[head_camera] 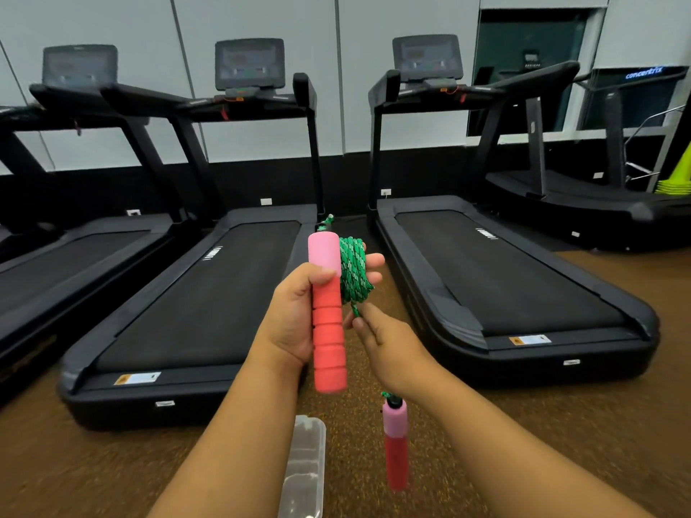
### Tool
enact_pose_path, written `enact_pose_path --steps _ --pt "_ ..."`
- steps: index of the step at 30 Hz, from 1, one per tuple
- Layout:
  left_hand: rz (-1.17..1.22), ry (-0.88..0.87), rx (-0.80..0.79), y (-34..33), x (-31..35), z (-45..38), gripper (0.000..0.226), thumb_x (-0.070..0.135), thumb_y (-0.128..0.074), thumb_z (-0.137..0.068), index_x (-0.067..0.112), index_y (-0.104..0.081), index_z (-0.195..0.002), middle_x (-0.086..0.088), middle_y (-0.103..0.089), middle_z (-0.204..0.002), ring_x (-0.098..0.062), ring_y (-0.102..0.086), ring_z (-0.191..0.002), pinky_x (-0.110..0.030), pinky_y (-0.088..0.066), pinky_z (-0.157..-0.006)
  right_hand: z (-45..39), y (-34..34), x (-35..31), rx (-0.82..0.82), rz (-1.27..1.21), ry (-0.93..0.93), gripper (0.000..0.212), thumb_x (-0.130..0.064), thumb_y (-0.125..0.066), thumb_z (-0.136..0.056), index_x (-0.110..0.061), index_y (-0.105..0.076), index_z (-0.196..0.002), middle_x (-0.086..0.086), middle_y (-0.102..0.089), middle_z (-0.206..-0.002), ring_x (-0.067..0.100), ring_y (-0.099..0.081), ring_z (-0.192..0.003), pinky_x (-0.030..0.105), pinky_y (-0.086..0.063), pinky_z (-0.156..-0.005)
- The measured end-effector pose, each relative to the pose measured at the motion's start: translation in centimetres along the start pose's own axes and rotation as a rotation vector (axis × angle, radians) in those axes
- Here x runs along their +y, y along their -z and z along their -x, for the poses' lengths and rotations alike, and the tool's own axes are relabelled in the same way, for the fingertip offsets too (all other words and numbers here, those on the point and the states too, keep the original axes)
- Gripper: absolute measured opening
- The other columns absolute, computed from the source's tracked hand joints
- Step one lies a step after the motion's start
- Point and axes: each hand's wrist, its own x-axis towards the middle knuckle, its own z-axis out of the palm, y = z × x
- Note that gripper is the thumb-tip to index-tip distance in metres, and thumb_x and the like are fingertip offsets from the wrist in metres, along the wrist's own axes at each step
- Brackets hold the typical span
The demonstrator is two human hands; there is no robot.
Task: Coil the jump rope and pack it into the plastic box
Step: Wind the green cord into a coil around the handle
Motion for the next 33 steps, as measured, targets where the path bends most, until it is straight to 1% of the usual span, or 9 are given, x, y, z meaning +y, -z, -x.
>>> enact_pose_path --steps 4,8,15,17,20,24,26,29,33 --pt "-0.071 0.022 0.040 0.7 -0.2 -0.1 0.069 0.025 -0.056 -0.068 -0.003 -0.049 -0.131 -0.021 -0.059 -0.130 -0.025 -0.062 -0.106 -0.044 -0.045 -0.094 1.0 0.1 -0.4 -0.013 0.106 0.066 0.018 -0.032 -0.040 -0.101 -0.018 -0.047 -0.092 0.002 -0.055 -0.081 0.022 -0.051 -0.073 0.040 -0.045 -0.068" --pt "-0.127 0.010 0.077 1.4 -0.7 -0.2 0.054 0.020 -0.047 -0.074 -0.001 -0.055 -0.123 -0.022 -0.062 -0.125 -0.026 -0.063 -0.103 -0.043 -0.042 -0.097 1.5 1.0 -1.3 -0.036 0.166 0.101 0.020 -0.033 -0.044 -0.099 -0.023 -0.044 -0.082 -0.004 -0.051 -0.078 0.017 -0.048 -0.072 0.035 -0.039 -0.063" --pt "-0.193 0.034 0.051 2.0 -1.0 0.2 0.048 0.024 -0.052 -0.070 0.000 -0.065 -0.110 -0.021 -0.066 -0.117 -0.027 -0.065 -0.098 -0.041 -0.051 -0.090 1.2 3.7 -3.4 -0.034 0.239 0.176 0.016 -0.032 -0.049 -0.097 -0.021 -0.054 -0.087 -0.003 -0.059 -0.089 0.017 -0.055 -0.083 0.037 -0.046 -0.073" --pt "-0.241 0.069 0.104 1.8 -1.0 0.4 0.038 0.023 -0.053 -0.067 0.003 -0.067 -0.096 -0.014 -0.071 -0.092 -0.019 -0.068 -0.076 -0.031 -0.056 -0.069 0.9 4.5 -3.8 -0.029 0.264 0.182 0.012 -0.033 -0.052 -0.096 -0.025 -0.054 -0.087 -0.008 -0.054 -0.085 0.014 -0.054 -0.084 0.034 -0.043 -0.071" --pt "-0.326 0.108 0.162 1.4 -1.2 0.9 0.033 0.027 -0.064 -0.050 0.011 -0.058 -0.078 0.000 -0.057 -0.059 -0.010 -0.051 -0.048 -0.023 -0.044 -0.045 0.3 5.7 -4.2 -0.004 0.286 0.184 0.004 -0.030 -0.059 -0.092 -0.027 -0.060 -0.093 -0.013 -0.054 -0.087 0.007 -0.053 -0.079 0.026 -0.040 -0.071" --pt "-0.347 0.071 0.011 1.1 -1.6 1.0 0.038 0.019 -0.057 -0.064 -0.001 -0.063 -0.096 -0.014 -0.069 -0.078 -0.018 -0.064 -0.065 -0.027 -0.055 -0.064 -0.1 7.2 -4.9 -0.092 0.113 0.134 0.005 -0.020 -0.061 -0.092 -0.025 -0.060 -0.094 -0.003 -0.070 -0.081 -0.005 -0.058 -0.051 0.013 -0.042 -0.051" --pt "-0.357 0.063 -0.041 1.1 -1.5 0.9 0.044 0.023 -0.057 -0.065 -0.002 -0.064 -0.100 -0.019 -0.067 -0.086 -0.023 -0.063 -0.073 -0.032 -0.055 -0.073 -0.3 7.7 -4.9 -0.154 0.046 0.126 0.014 -0.012 -0.060 -0.091 -0.024 -0.057 -0.097 0.001 -0.071 -0.079 0.001 -0.060 -0.051 0.018 -0.047 -0.049" --pt "-0.377 0.097 -0.076 1.4 -1.4 0.9 0.043 0.024 -0.057 -0.064 -0.004 -0.063 -0.097 -0.019 -0.064 -0.079 -0.024 -0.060 -0.069 -0.032 -0.053 -0.069 -0.9 8.4 -4.4 -0.190 0.083 0.154 0.028 -0.006 -0.063 -0.087 -0.030 -0.054 -0.098 -0.006 -0.062 -0.083 0.003 -0.058 -0.066 0.025 -0.048 -0.064" --pt "-0.408 0.154 -0.103 1.1 -1.3 1.3 0.049 0.024 -0.058 -0.059 -0.008 -0.059 -0.095 -0.015 -0.061 -0.066 -0.020 -0.055 -0.057 -0.028 -0.049 -0.058 -1.5 9.2 -4.0 -0.209 -0.004 0.123 0.029 0.000 -0.063 -0.085 -0.025 -0.056 -0.096 0.000 -0.059 -0.084 0.009 -0.061 -0.068 0.025 -0.052 -0.062"
